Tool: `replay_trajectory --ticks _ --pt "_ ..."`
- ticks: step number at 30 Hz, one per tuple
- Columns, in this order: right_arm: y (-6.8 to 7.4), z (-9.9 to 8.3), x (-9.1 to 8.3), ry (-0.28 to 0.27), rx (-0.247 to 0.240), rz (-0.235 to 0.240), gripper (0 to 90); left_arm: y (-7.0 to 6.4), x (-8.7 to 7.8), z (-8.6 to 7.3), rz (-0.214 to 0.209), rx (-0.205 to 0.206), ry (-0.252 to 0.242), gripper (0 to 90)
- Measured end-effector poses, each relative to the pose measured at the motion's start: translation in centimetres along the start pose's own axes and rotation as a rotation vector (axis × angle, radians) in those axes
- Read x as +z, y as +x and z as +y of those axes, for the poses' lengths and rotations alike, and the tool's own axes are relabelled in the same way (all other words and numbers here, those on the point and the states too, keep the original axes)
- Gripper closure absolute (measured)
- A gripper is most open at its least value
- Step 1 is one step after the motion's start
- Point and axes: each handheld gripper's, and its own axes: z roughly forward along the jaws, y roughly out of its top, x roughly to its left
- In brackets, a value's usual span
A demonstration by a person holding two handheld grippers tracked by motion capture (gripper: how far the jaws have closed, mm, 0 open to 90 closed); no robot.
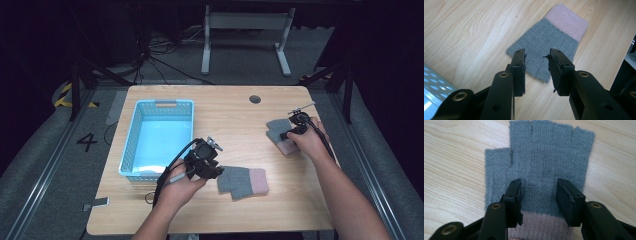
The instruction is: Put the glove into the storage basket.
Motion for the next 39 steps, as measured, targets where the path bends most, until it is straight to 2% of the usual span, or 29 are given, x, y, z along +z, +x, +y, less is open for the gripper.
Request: replay_trajectory --ticks 4,9,12,18,25,32,39 --pt "0.3 0.0 0.1 0.007 0.006 -0.012 65.0 -0.1 0.0 0.0 -0.001 0.003 0.001 66.6" --pt "0.2 0.1 0.0 0.013 0.015 -0.002 80.5 0.0 0.0 0.0 -0.002 0.002 -0.001 66.6" --pt "0.2 0.2 -0.1 0.014 0.015 -0.001 85.4 0.0 0.0 0.0 -0.003 0.001 -0.001 66.7" --pt "0.0 0.2 -0.7 -0.008 0.021 0.01 87.0 0.0 0.0 0.0 -0.006 0.002 0.0 66.7" --pt "0.1 0.3 -2.5 -0.043 0.015 0.032 87.2 0.0 0.0 0.0 -0.005 0.001 -0.003 66.6" --pt "1.0 0.5 -4.6 -0.062 -0.017 0.051 87.1 -0.1 -0.1 0.0 -0.003 0.001 -0.005 66.6" --pt "2.1 0.5 -6.3 -0.076 -0.076 0.072 87.1 -0.1 -0.3 0.0 -0.003 0.003 -0.009 66.5"
